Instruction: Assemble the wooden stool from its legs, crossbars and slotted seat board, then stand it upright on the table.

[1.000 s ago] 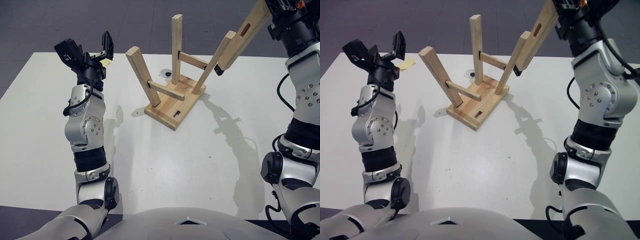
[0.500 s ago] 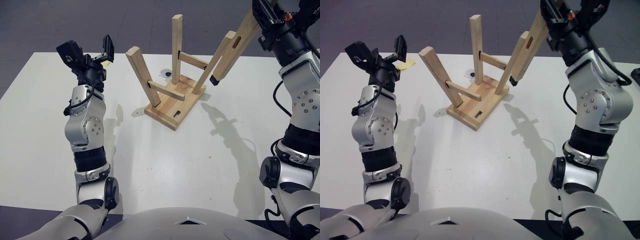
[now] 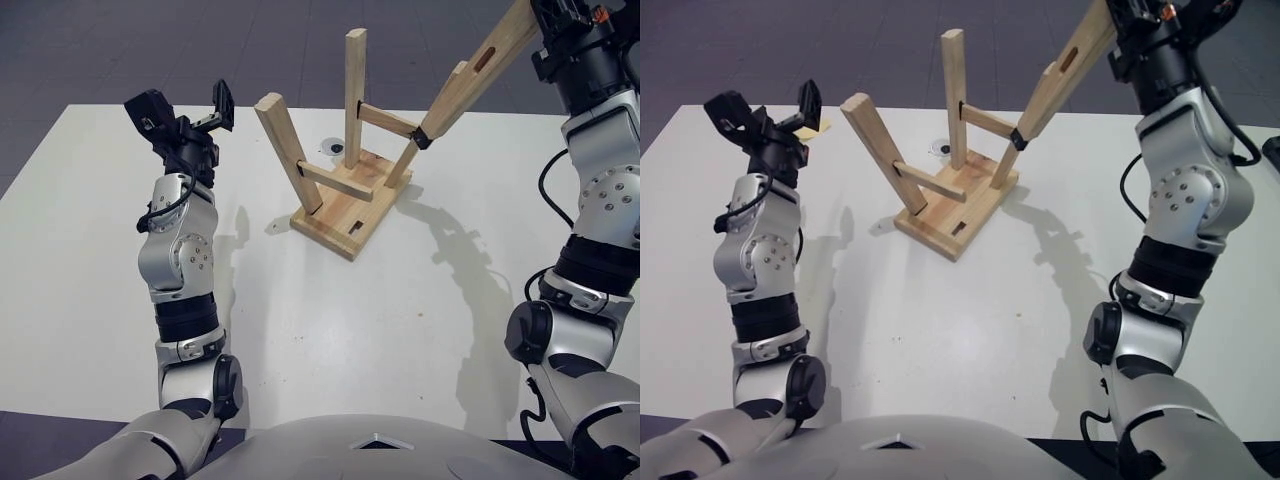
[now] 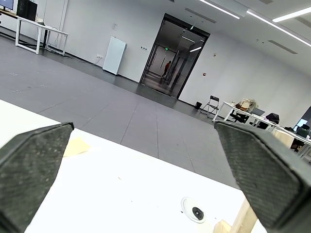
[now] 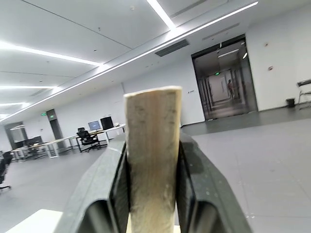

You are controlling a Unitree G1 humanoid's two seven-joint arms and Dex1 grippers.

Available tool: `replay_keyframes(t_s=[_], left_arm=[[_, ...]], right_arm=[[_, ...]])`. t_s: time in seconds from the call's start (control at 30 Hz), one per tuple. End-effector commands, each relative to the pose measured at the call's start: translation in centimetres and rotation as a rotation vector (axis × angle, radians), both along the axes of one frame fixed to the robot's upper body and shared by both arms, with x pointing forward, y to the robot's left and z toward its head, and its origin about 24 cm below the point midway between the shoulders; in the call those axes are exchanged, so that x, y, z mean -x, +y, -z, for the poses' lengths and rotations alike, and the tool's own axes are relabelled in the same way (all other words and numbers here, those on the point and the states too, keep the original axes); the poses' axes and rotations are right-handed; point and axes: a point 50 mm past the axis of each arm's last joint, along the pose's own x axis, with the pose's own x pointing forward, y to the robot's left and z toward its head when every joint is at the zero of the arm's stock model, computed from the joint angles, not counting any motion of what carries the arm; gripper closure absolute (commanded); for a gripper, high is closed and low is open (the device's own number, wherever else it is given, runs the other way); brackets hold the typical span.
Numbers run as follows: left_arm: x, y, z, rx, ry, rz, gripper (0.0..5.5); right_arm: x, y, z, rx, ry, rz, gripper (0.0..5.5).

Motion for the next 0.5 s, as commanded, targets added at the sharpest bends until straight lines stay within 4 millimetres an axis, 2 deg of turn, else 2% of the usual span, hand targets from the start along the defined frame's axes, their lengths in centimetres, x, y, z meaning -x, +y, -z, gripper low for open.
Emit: replay_keyframes(t_s=[0.03, 0.27, 0.33, 0.4, 0.5], left_arm=[[0.0, -0.2, 0.2, -0.017, 0.008, -0.005, 0.10], [0.0, -0.6, 0.3, -0.018, 0.012, 0.007, 0.10], [0.1, -0.7, 0.2, -0.013, 0.011, 0.006, 0.10], [0.2, -1.0, 0.2, -0.004, 0.011, 0.012, 0.10], [0.6, -2.1, 0.1, 0.001, 0.011, 0.050, 0.10]], right_arm=[[-0.1, -0.2, -0.4, 0.011, -0.049, 0.044, 4.49], [0.5, 0.0, 0.3, -0.009, -0.041, 0.043, 4.49], [0.8, -0.4, 1.8, -0.014, 0.030, 0.094, 4.49], [1.2, -0.5, 3.9, 0.057, 0.111, 0.166, 4.49], [2.9, 0.4, 7.0, 0.096, 0.219, 0.159, 4.49]])
